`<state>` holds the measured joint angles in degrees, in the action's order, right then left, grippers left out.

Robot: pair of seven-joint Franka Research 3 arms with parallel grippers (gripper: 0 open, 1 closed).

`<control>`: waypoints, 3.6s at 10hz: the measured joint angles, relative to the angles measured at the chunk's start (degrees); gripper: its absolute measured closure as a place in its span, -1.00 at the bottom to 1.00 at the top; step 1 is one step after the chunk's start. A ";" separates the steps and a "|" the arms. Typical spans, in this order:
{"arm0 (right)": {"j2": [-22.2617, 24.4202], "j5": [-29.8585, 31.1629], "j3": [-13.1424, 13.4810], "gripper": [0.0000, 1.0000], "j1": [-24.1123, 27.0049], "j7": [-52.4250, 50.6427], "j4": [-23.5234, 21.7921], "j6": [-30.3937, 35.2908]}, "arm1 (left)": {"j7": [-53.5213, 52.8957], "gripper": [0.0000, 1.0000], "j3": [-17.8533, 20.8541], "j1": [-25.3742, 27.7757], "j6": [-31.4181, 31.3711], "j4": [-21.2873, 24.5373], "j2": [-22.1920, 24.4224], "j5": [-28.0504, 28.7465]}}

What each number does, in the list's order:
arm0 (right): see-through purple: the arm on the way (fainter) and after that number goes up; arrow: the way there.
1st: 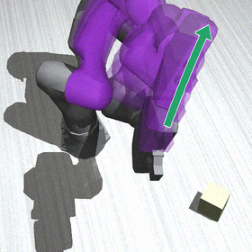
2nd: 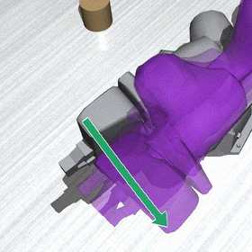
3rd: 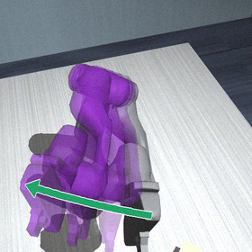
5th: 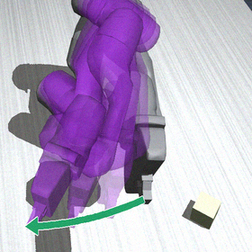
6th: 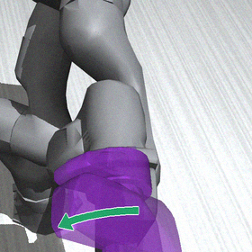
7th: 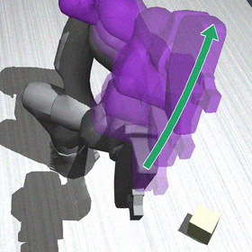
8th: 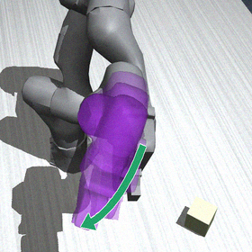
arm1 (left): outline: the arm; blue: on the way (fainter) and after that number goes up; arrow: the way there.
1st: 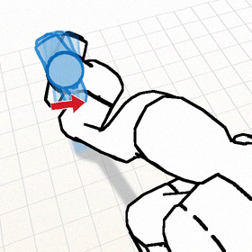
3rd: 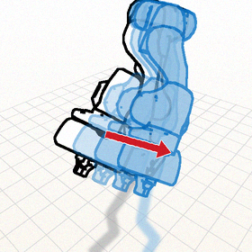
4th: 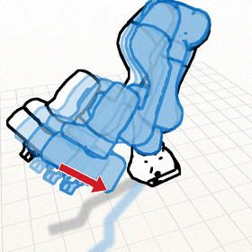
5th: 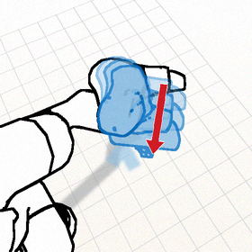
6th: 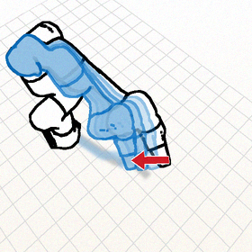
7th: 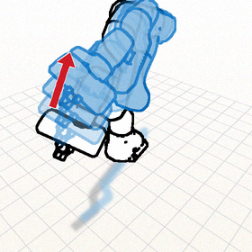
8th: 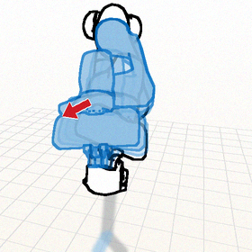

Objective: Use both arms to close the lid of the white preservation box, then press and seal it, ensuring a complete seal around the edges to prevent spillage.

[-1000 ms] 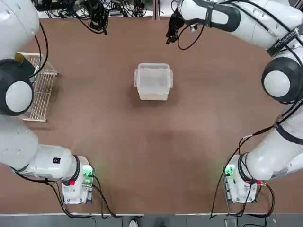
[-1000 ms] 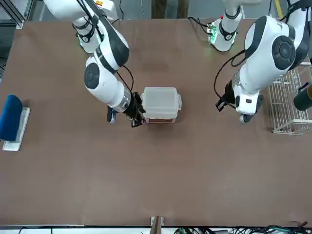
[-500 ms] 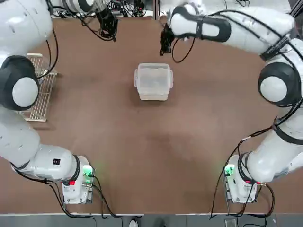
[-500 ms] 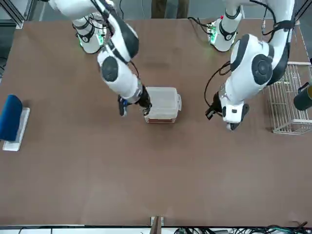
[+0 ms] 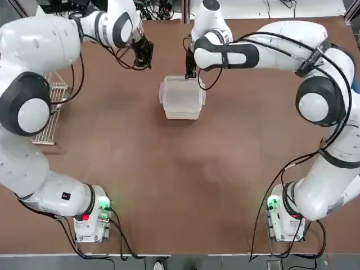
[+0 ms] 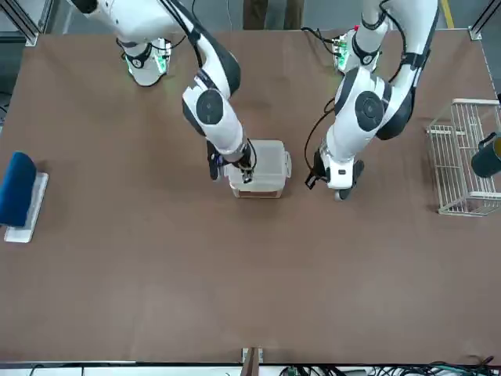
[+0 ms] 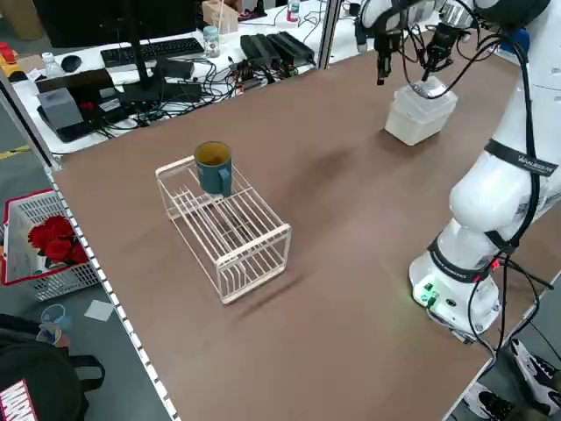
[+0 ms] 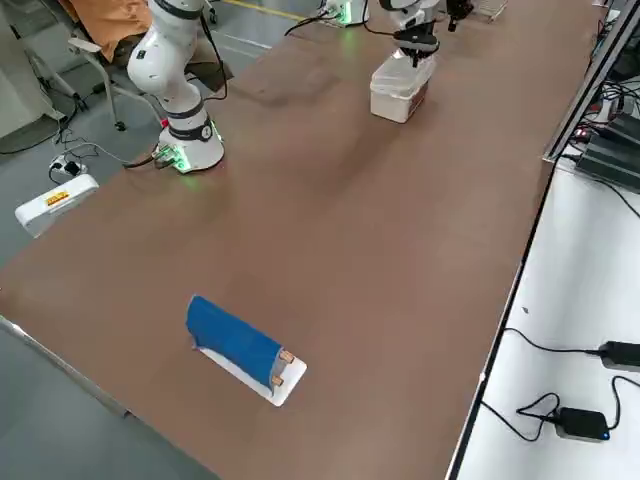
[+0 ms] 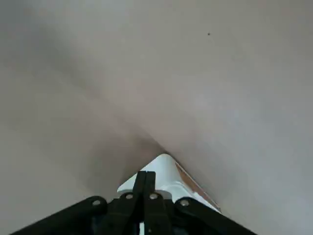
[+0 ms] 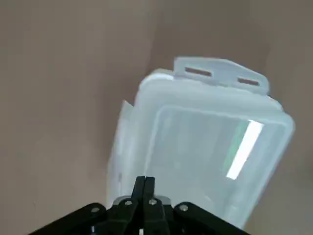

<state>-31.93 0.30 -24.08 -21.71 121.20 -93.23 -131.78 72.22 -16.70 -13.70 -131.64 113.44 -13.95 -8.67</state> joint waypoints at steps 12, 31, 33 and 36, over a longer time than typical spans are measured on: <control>-2.93 0.93 0.23 0.98 -5.12 3.09 0.34 -7.00 | 2.41 0.98 -1.08 -3.89 -10.93 9.82 -2.62 -0.11; -3.33 1.65 0.36 0.98 -5.13 3.35 0.36 -8.29 | 2.44 0.98 -2.40 -4.33 -13.70 9.69 -4.02 -0.26; -3.33 1.67 0.37 0.98 -5.13 3.36 0.37 -8.29 | 2.44 0.98 -2.53 -4.33 -14.10 9.69 -4.49 -0.26; -3.33 1.69 0.41 0.98 -5.13 3.39 0.38 -8.29 | 2.45 0.98 -2.59 -4.24 -14.70 9.75 -4.63 -0.26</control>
<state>-35.26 1.99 -23.67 -26.83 124.59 -92.85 -140.08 74.67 -19.29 -17.94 -146.34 123.19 -18.58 -8.93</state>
